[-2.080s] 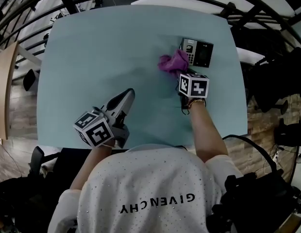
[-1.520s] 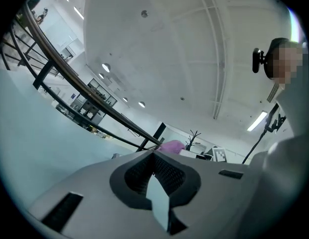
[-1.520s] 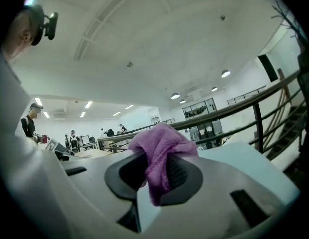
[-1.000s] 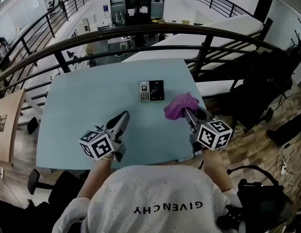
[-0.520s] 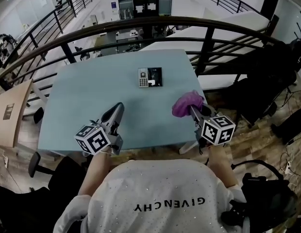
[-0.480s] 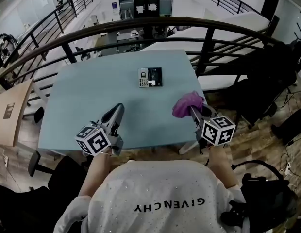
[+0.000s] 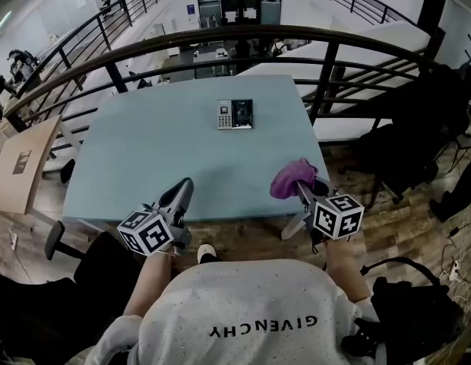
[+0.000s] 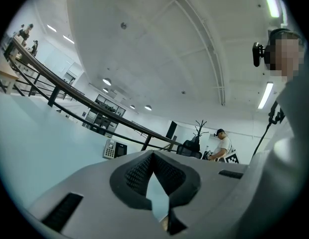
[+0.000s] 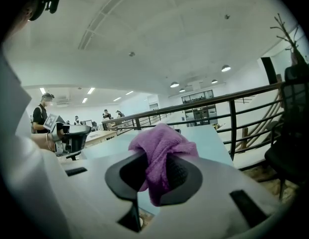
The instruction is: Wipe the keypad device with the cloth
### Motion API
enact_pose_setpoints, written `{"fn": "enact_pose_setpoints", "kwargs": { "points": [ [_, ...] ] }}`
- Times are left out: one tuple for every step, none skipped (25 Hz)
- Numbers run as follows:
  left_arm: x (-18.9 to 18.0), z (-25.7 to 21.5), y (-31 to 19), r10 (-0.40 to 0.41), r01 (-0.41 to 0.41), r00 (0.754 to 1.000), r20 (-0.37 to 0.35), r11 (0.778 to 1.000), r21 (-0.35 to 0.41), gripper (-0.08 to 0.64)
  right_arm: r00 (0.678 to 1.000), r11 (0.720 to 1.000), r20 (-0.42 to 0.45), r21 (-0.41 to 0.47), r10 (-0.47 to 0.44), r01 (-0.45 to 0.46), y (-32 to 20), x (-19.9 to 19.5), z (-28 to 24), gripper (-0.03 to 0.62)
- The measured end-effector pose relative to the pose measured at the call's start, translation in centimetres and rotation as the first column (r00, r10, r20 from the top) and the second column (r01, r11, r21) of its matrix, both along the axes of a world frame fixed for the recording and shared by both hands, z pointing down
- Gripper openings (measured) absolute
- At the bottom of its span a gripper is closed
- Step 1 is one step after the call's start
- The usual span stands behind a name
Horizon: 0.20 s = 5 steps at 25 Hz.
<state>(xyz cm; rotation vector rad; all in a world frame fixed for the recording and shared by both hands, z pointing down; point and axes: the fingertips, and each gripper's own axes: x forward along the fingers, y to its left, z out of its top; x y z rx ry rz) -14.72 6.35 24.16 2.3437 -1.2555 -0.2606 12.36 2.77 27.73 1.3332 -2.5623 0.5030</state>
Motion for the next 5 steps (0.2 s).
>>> {"fn": "enact_pose_setpoints", "kwargs": {
  "points": [
    [-1.5, -0.2, -0.9, -0.004, 0.004, 1.000, 0.001, 1.000, -0.010, 0.000, 1.000, 1.000, 0.003, -0.007, 0.003, -0.003, -1.1, -1.3, -0.2, 0.049],
    [-2.9, -0.5, -1.9, -0.008, 0.007, 1.000, -0.002, 1.000, -0.015, 0.000, 1.000, 1.000, 0.003, -0.010, 0.008, -0.008, -2.4, -2.5, -0.8, 0.049],
    [-4.4, -1.0, -3.0, -0.010, 0.009, 1.000, -0.008, 1.000, -0.018, 0.000, 1.000, 1.000, 0.001, -0.009, 0.014, -0.014, -3.6, -3.7, -1.6, 0.049],
    [-5.6, -1.6, -4.1, -0.010, 0.009, 1.000, -0.019, 1.000, -0.019, 0.000, 1.000, 1.000, -0.006, -0.007, 0.021, -0.021, -4.8, -4.7, -2.5, 0.049],
    [-6.8, -2.1, -5.1, -0.008, 0.008, 0.999, -0.032, 1.000, -0.020, 0.000, 0.999, 1.000, -0.016, -0.006, 0.030, -0.030, -6.0, -5.6, -3.5, 0.049]
  ]
}}
